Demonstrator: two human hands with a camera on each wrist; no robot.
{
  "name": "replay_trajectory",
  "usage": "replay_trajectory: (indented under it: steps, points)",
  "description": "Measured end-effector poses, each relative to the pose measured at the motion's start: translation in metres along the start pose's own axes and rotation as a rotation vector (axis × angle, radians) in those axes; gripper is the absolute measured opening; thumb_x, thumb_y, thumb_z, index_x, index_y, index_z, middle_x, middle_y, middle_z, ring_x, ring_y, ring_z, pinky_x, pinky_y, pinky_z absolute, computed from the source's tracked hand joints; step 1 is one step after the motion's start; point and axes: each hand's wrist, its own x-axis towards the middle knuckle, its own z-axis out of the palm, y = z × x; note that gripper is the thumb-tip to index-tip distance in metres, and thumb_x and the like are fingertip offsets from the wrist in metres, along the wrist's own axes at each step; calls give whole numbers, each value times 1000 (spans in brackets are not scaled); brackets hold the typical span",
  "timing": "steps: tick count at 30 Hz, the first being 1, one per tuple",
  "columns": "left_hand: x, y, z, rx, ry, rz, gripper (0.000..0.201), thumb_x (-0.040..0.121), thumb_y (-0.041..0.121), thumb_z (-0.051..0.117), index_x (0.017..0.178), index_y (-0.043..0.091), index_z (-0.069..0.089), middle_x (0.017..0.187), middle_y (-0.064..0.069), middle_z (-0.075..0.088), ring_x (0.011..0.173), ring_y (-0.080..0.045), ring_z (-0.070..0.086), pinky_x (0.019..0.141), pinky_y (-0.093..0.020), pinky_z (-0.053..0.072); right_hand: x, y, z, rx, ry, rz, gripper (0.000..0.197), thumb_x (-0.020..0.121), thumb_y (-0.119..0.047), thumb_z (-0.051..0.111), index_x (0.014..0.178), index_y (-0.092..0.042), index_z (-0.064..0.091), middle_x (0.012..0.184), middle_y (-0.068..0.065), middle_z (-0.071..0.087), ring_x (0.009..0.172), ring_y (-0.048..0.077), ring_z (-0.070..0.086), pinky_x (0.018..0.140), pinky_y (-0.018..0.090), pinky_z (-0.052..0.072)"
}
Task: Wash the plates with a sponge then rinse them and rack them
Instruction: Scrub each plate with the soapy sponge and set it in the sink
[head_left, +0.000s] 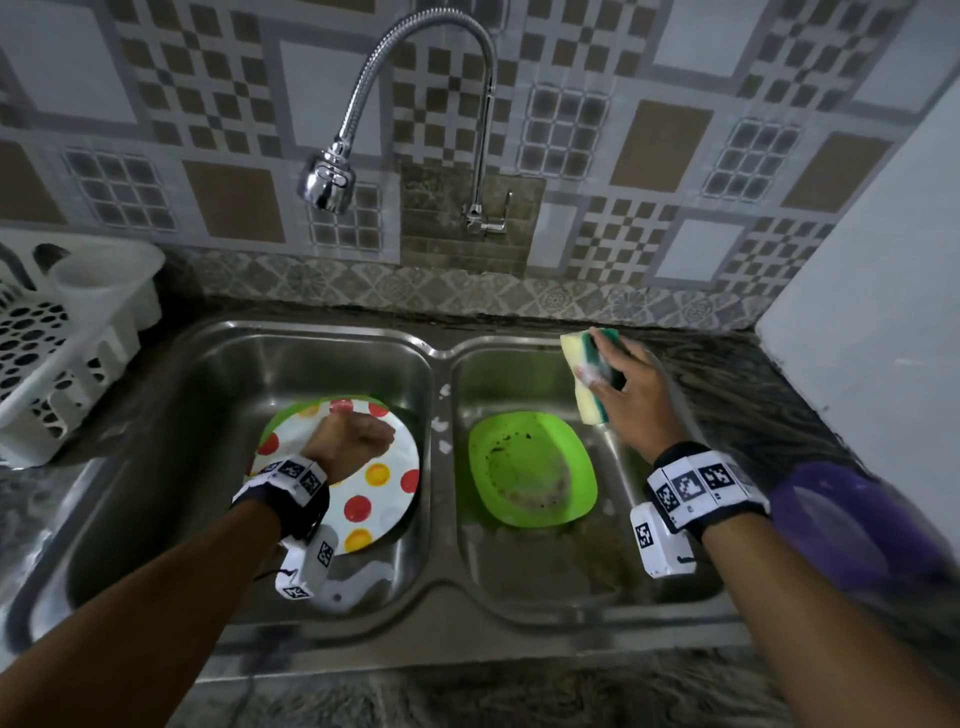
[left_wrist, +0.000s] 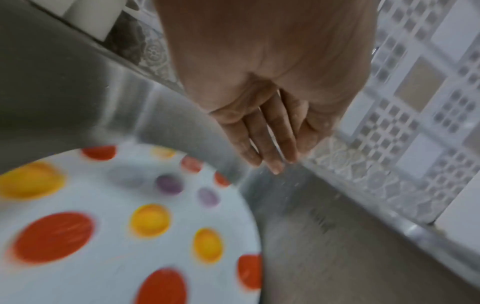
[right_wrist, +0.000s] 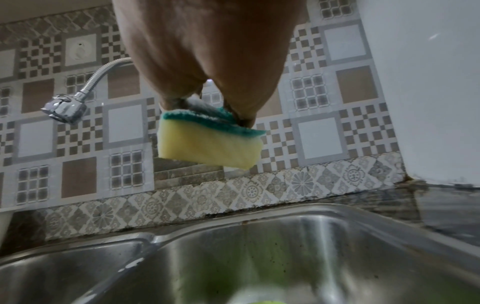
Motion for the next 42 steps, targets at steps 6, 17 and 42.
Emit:
replay_trajectory:
  steps: [6, 17, 42]
  points:
    - [27, 103, 15, -491, 260, 162, 27, 79, -6, 64, 74, 20, 67, 55, 11, 68, 50, 2, 62, 59, -17, 55, -13, 20, -59, -71, 56, 99, 50, 89, -20, 62, 136, -17, 47, 142, 9, 39, 120, 5, 38, 89, 0, 22]
    - [63, 120, 171, -200, -24, -252, 41, 80, 13, 69, 119, 7, 59, 116, -17, 64, 108, -32, 60, 91, -35, 46, -74, 129, -188, -291, 164, 343, 50, 87, -24, 64, 135, -18, 49, 134, 15, 50, 119, 24, 51, 99, 26, 38]
    - [62, 150, 186, -176, 128, -243, 63, 83, -9, 38, 134, 27, 49, 133, -16, 54, 113, -37, 55, 96, -35, 45, -94, 193, -198, -499, -263, 691, 52, 80, -13, 68, 129, -12, 52, 126, 11, 60, 112, 26, 56, 90, 27, 40]
